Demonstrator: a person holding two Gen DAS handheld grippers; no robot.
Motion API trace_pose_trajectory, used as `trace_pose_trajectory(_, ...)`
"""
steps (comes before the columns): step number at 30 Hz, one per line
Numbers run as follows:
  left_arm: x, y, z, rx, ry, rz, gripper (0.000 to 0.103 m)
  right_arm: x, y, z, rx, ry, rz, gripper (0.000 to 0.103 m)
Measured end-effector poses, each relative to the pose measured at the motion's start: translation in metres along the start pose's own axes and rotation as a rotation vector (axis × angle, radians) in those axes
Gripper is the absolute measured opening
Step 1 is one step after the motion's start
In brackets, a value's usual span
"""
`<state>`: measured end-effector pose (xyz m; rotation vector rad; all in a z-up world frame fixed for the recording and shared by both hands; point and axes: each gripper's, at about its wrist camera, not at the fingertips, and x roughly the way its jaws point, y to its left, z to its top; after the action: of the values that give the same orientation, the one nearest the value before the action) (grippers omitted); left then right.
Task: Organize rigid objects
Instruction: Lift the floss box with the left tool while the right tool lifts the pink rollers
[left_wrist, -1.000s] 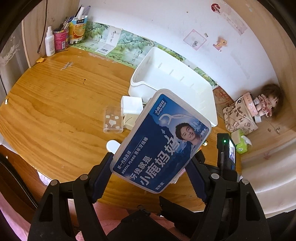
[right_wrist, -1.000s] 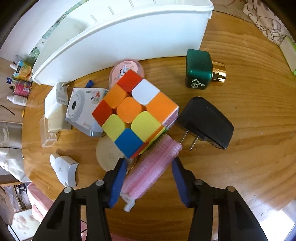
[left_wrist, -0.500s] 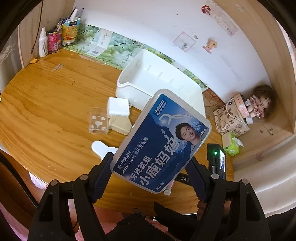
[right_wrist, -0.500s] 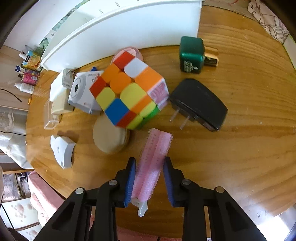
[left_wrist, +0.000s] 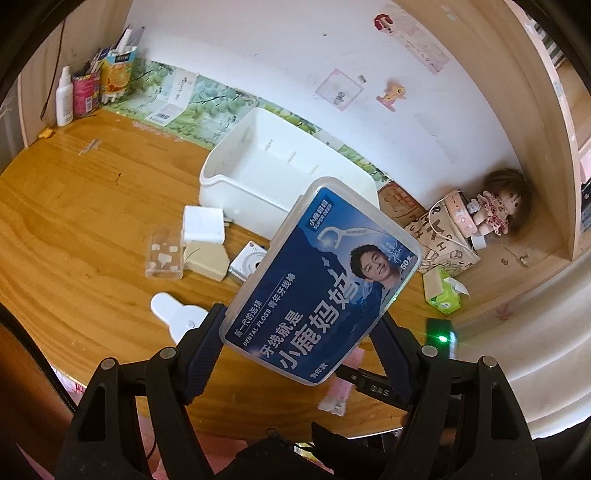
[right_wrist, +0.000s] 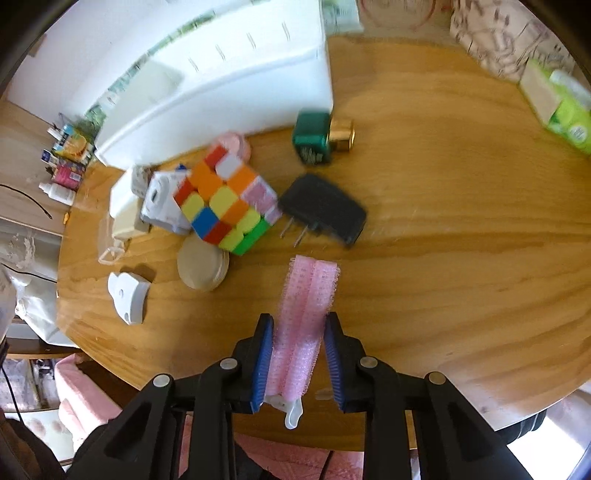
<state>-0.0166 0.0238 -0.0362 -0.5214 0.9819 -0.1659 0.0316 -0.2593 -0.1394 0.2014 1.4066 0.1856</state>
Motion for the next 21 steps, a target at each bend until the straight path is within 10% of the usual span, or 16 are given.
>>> trace_pose_trajectory(21, 0.003, -0.032, 0.045, 0.212, -0.199, 0.053, 0.079, -0.106, 0.009, 0.048, -0.119, -0.478, 0.046, 0.028)
